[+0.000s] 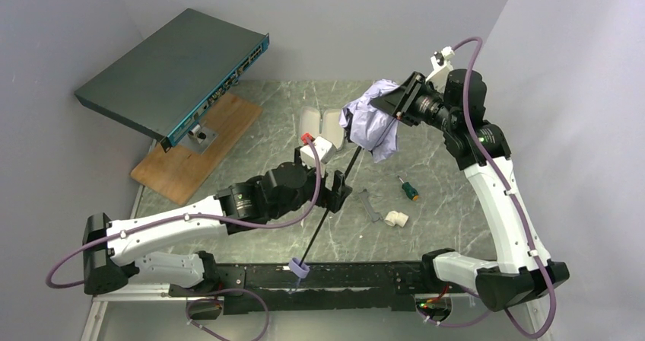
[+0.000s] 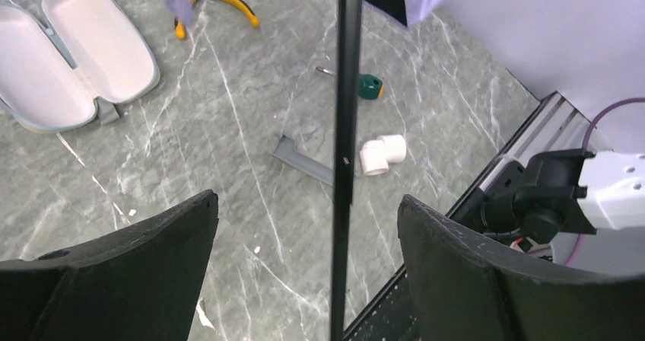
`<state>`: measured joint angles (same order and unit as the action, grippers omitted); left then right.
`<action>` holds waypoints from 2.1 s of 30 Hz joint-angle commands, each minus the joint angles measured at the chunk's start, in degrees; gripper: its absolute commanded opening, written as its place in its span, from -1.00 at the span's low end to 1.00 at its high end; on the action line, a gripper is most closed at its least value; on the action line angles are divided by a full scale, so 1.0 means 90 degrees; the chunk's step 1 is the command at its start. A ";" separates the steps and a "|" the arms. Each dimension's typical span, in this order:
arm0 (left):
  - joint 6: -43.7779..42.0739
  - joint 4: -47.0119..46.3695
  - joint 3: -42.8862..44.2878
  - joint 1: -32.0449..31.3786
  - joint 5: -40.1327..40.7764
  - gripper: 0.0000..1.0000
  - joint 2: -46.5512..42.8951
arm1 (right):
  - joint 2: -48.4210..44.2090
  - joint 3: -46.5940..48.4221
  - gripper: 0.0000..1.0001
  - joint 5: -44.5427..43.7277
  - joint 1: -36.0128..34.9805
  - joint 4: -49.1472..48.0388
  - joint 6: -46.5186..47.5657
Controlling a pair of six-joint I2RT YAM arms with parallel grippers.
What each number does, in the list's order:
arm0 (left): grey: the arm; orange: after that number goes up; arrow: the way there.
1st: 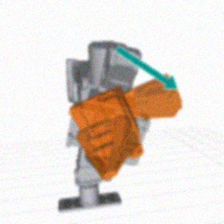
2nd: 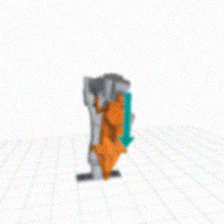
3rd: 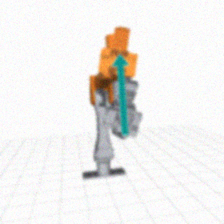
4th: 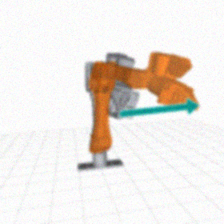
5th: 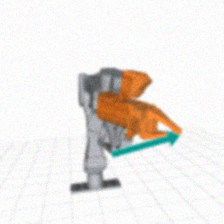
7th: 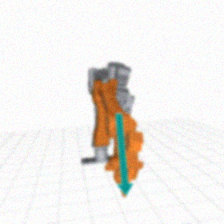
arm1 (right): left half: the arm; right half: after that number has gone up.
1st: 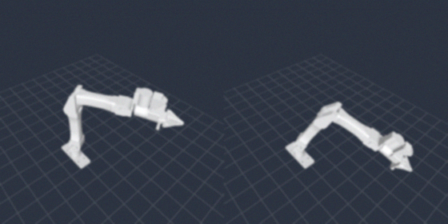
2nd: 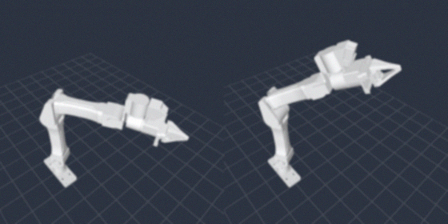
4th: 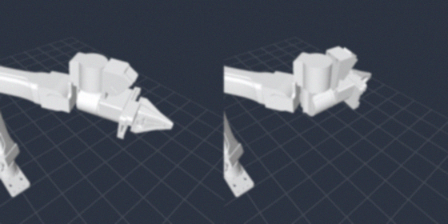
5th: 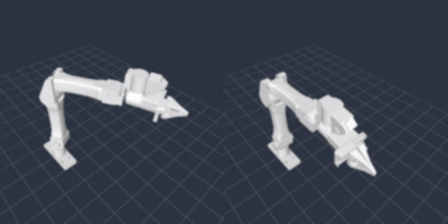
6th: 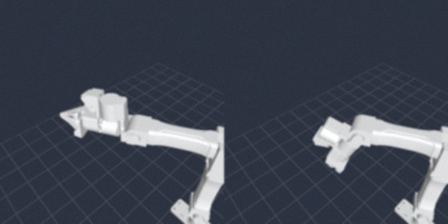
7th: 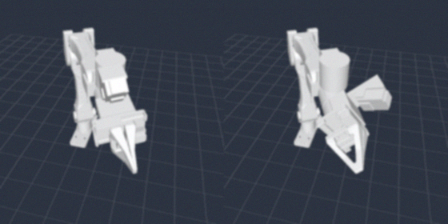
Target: Open the umbrella
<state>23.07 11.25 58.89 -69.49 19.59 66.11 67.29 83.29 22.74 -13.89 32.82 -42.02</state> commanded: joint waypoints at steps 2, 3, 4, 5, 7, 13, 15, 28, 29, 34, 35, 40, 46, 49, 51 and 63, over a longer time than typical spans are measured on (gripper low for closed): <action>0.0026 -0.0747 0.0249 0.0284 -0.0452 0.72 0.0188 | -0.0278 -0.0018 -1.00 0.0408 -0.0070 -0.0766 -0.0405; 0.0045 -0.0848 0.0223 0.0327 -0.0525 0.68 0.0218 | -0.0281 -0.0042 -1.00 0.0429 -0.0084 -0.0802 -0.0426; 0.0053 -0.0958 0.0186 0.0358 -0.0606 0.65 0.0232 | -0.0290 -0.0074 -1.00 0.0460 -0.0108 -0.0854 -0.0455; 0.0068 -0.1113 0.0161 0.0391 -0.0706 0.63 0.0251 | -0.0304 -0.0111 -1.00 0.0484 -0.0132 -0.0915 -0.0471; 0.0115 -0.1199 0.0144 0.0423 -0.0747 0.57 0.0283 | -0.0313 -0.0164 -1.00 0.0514 -0.0187 -0.0963 -0.0513; 0.0325 -0.1697 0.0011 0.0543 -0.0903 0.16 0.0300 | -0.0310 -0.0288 -1.00 0.0624 -0.0271 -0.1113 -0.0623; 0.0396 -0.1890 -0.0112 0.0574 -0.1047 -0.25 0.0243 | -0.0284 -0.0289 -1.00 0.0642 -0.0267 -0.1116 -0.0611; 0.2412 -0.0392 0.0345 0.1151 -0.1244 -1.00 -0.0130 | 0.0196 0.0048 1.00 0.0265 -0.0273 -0.0182 0.0389; 0.2543 -0.0572 0.0240 0.1422 -0.1721 -1.00 -0.0197 | 0.0170 0.0045 1.00 0.0129 -0.0268 -0.0103 0.0442; 0.4609 -0.3649 -0.1395 0.3483 -0.4577 -1.00 -0.0567 | -0.0055 0.0120 1.00 -0.0515 -0.0256 0.0278 0.0633; 0.5172 -0.4170 -0.1641 0.3847 -0.4931 -1.00 -0.0502 | -0.0103 0.0143 1.00 -0.0658 -0.0257 0.0333 0.0672; 0.5866 -0.4426 -0.1484 0.4382 -0.5058 -1.00 -0.0280 | -0.0436 -0.0003 1.00 -0.0730 -0.0257 0.0135 0.0672; 0.6561 -0.6513 -0.1581 0.4197 -0.5217 -1.00 0.0142 | -0.0771 -0.0724 0.67 0.0377 -0.0273 -0.0856 0.0206; 0.7285 -0.7898 -0.1832 0.4130 -0.5012 -1.00 0.0534 | -0.1048 -0.1258 0.21 0.0687 -0.0398 -0.1620 -0.0236; 0.7651 -0.8643 -0.1752 0.4024 -0.5042 -1.00 0.0912 | -0.1175 -0.1621 -0.05 0.0753 -0.0557 -0.2137 -0.0523; 0.8437 -1.0243 -0.1153 0.2900 -0.4554 -1.00 0.2011 | -0.0751 -0.1538 -0.28 -0.0386 -0.1644 -0.2262 -0.0509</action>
<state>95.66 -64.86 43.70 -41.15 -23.44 83.53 59.68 67.46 24.03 -28.40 16.01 -45.71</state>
